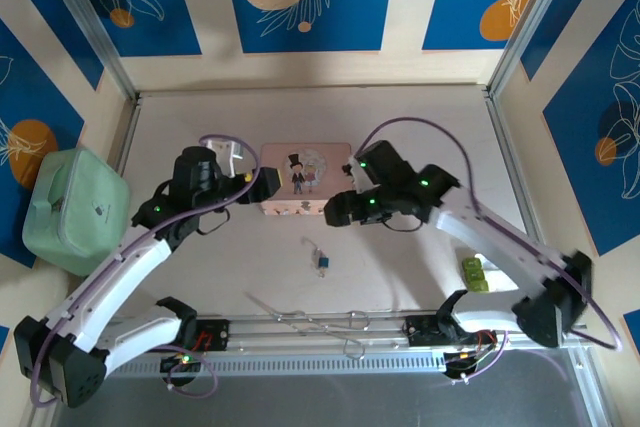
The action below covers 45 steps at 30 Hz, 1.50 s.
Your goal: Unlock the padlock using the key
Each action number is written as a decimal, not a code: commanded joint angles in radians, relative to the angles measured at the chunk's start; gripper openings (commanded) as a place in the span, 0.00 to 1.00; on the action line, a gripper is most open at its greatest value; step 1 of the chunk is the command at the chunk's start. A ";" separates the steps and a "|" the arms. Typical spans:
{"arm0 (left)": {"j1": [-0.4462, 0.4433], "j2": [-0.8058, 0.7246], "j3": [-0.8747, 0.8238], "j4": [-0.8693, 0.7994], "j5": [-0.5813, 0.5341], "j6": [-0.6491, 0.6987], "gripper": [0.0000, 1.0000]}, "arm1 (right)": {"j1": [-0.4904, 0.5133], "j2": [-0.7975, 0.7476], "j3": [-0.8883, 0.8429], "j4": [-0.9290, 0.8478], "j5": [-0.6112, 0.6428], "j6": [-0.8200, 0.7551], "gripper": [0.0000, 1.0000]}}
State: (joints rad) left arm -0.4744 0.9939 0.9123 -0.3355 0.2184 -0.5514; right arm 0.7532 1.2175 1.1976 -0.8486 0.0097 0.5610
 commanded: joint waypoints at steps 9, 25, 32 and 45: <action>0.000 -0.043 0.044 0.019 -0.525 0.174 0.99 | 0.020 -0.419 -0.265 0.167 0.622 0.134 0.99; 0.121 0.100 -0.420 0.726 -0.830 0.556 0.99 | -0.335 -0.548 -0.837 0.751 0.984 -0.195 0.99; 0.287 0.383 -0.498 1.026 -0.576 0.597 0.99 | -0.595 -0.244 -0.891 1.062 0.738 -0.235 0.99; 0.422 0.568 -0.535 1.267 -0.226 0.588 0.99 | -0.737 0.284 -0.836 1.740 0.187 -0.432 0.99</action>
State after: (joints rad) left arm -0.0563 1.5616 0.3824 0.8391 -0.0948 0.0322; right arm 0.0208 1.3849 0.3470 0.6300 0.3561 0.1967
